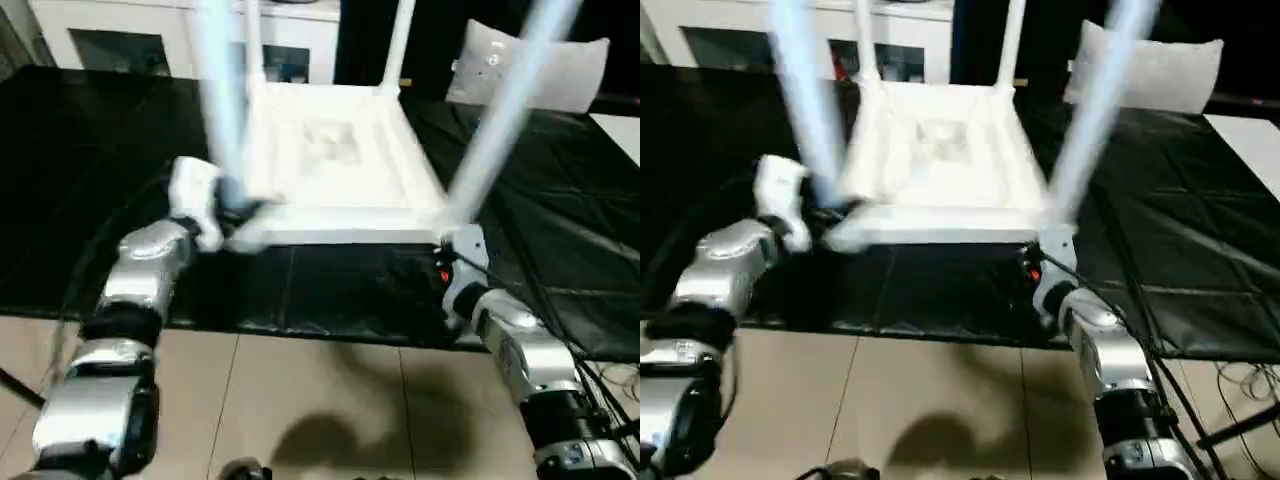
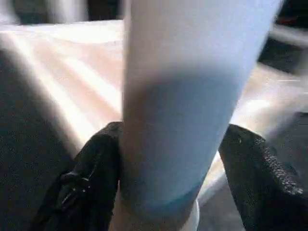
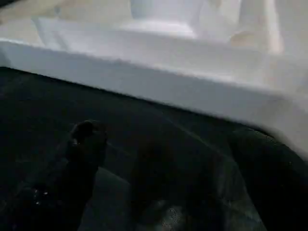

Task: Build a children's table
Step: Rotate table base

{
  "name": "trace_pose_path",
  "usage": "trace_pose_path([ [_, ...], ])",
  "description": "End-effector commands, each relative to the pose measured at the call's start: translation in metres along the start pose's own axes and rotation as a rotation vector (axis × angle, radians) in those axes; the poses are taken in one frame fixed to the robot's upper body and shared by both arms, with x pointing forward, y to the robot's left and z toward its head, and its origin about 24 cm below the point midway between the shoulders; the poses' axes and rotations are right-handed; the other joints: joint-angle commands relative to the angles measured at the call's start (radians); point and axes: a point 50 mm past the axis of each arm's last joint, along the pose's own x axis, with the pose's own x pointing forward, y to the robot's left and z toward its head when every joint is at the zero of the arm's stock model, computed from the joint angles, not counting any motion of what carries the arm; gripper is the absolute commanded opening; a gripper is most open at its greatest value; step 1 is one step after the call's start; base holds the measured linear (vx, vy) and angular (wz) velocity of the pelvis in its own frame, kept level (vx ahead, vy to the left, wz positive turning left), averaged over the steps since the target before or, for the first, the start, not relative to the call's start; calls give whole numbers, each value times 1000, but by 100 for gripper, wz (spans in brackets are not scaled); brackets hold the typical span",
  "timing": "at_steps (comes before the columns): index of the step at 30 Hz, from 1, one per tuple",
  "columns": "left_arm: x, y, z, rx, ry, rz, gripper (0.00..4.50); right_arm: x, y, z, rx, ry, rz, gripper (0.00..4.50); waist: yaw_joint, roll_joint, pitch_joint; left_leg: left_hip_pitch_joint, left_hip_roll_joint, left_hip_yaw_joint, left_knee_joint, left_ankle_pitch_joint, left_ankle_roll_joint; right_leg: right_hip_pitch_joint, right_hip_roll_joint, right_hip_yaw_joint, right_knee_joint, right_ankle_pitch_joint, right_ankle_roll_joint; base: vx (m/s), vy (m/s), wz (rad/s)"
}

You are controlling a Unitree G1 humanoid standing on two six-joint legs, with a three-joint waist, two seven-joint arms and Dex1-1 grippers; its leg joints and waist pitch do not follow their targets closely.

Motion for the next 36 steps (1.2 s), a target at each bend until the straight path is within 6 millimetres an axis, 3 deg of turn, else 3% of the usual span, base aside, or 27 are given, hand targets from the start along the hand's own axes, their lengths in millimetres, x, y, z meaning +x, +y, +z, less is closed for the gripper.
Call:
trace_pose_path([
  [1,8,-20,6,-16,-15,-208,320,1,-8,4,-3,3,-53,450,-6,14,-77,23,92,-31,-80,-118,0,52,-132,84,-62,-141,-194,0,0,0],
  [3,6,-35,3,-47,0,-365,320,3,-12,4,6,2,-71,450,-6,15,-79,17,94,-33,-81,-111,-5,60,-138,85,-53,-122,-206,0,0,0],
  [5,6,-41,1,-54,13,-424,320,5,-14,4,9,-2,-78,450,-6,13,-78,17,87,-26,-77,-107,3,58,-135,86,-58,-129,-209,0,0,0],
  [9,10,-58,-1,-54,20,-528,320,9,-19,5,17,-4,-94,450,-12,13,-78,15,89,-26,-76,-99,18,61,-132,84,-59,-129,-211,0,0,0],
  [10,16,-74,-1,-42,11,-598,320,11,-22,5,9,7,-107,450,-15,8,-79,15,89,-26,-75,-95,21,61,-131,83,-56,-129,-213,0,0,0],
  [12,19,-81,0,-37,4,-625,320,11,-23,5,6,13,-113,450,-18,9,-78,15,90,-26,-75,-96,23,62,-131,83,-59,-140,-212,0,0,0],
  [14,31,-104,3,-11,-22,-666,320,11,-28,3,-2,36,-138,450,-21,9,-79,17,89,-24,-73,-86,30,61,-125,83,-61,-134,-214,0,0,0],
  [16,36,-107,4,0,-26,-648,320,11,-31,2,-1,44,-154,450,-23,6,-78,11,87,-24,-73,-83,40,65,-125,82,-61,-128,-214,0,0,0],
  [20,52,-106,8,42,-49,-512,320,6,-43,-2,-8,67,-216,450,-27,2,-77,12,79,-23,-70,-104,45,66,-123,79,-74,-202,-182,0,0,0],
  [21,56,-107,10,58,-48,-477,320,5,-48,-1,-14,65,-238,450,-25,15,-78,14,79,-24,-70,-106,45,64,-123,79,-75,-209,-176,0,0,0],
  [23,62,-109,13,96,-55,-431,320,2,-57,0,-32,66,-277,450,-30,6,-79,12,79,-24,-69,-110,48,66,-118,76,-77,-212,-168,0,0,0],
  [26,65,-111,14,98,-57,-406,320,0,-62,2,-36,58,-296,450,-29,5,-81,7,73,-22,-65,-84,69,68,-116,76,-74,-201,-165,0,0,0],
  [27,65,-112,13,98,-56,-408,320,-1,-65,4,-38,46,-311,450,-30,9,-83,7,75,-22,-65,-77,76,67,-116,75,-71,-188,-172,0,0,0],
  [31,67,-111,11,97,-53,-383,320,-3,-73,10,-44,31,-335,450,-35,8,-82,8,75,-22,-64,-92,88,64,-114,72,-74,-198,-177,0,0,0],
  [33,68,-121,12,74,-80,-447,320,-1,-74,11,-49,24,-329,450,-37,2,-82,9,74,-20,-64,-98,89,64,-116,71,-77,-216,-182,0,0,0],
  [36,70,-135,15,41,-105,-533,320,1,-75,12,-48,25,-332,450,-37,3,-81,8,73,-19,-63,-102,92,62,-117,71,-78,-234,-183,0,0,0],
])
